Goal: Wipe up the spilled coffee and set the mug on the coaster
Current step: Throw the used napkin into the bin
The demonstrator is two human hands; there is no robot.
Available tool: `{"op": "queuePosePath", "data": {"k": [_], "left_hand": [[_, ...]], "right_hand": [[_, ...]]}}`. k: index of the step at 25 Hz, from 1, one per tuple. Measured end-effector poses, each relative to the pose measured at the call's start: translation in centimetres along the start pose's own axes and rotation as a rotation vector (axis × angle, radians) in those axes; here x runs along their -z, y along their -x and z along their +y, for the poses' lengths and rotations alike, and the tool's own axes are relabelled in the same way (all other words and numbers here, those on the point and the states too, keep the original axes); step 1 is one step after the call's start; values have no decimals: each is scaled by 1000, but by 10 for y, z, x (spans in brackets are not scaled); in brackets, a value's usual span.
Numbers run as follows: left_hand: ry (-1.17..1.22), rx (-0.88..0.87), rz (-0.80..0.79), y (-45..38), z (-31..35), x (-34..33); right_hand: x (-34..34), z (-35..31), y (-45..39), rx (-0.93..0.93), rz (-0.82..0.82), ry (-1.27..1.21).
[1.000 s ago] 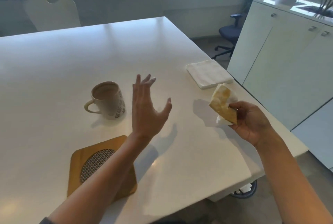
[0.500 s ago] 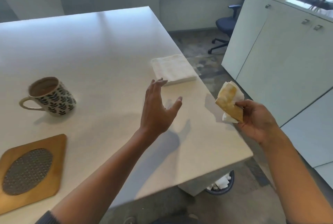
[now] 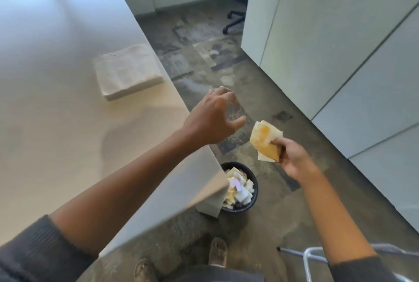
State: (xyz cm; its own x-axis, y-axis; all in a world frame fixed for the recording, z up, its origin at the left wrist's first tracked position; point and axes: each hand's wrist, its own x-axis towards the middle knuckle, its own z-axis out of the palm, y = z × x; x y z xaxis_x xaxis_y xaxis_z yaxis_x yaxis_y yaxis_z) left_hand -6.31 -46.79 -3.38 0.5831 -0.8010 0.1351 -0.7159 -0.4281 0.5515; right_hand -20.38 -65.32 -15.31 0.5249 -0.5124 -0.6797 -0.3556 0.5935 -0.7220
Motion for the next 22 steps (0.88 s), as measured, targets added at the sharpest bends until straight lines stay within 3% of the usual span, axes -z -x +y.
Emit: {"op": "queuePosePath", "data": {"k": [7,12,17,22], "left_hand": [[-122,120,-295,-11,-10,-37],[-155,107,-276,-9,-12,-41],[-112,91,-199,-6,-12,-39],[-101,90,-190,0,-9,-39]], "right_hand": [[27,54,-67,61,230,454],[21,71,-93,-67,102,488],[37,84,-100,-202,363,566],[32,80,-97,-162,315,486]]}}
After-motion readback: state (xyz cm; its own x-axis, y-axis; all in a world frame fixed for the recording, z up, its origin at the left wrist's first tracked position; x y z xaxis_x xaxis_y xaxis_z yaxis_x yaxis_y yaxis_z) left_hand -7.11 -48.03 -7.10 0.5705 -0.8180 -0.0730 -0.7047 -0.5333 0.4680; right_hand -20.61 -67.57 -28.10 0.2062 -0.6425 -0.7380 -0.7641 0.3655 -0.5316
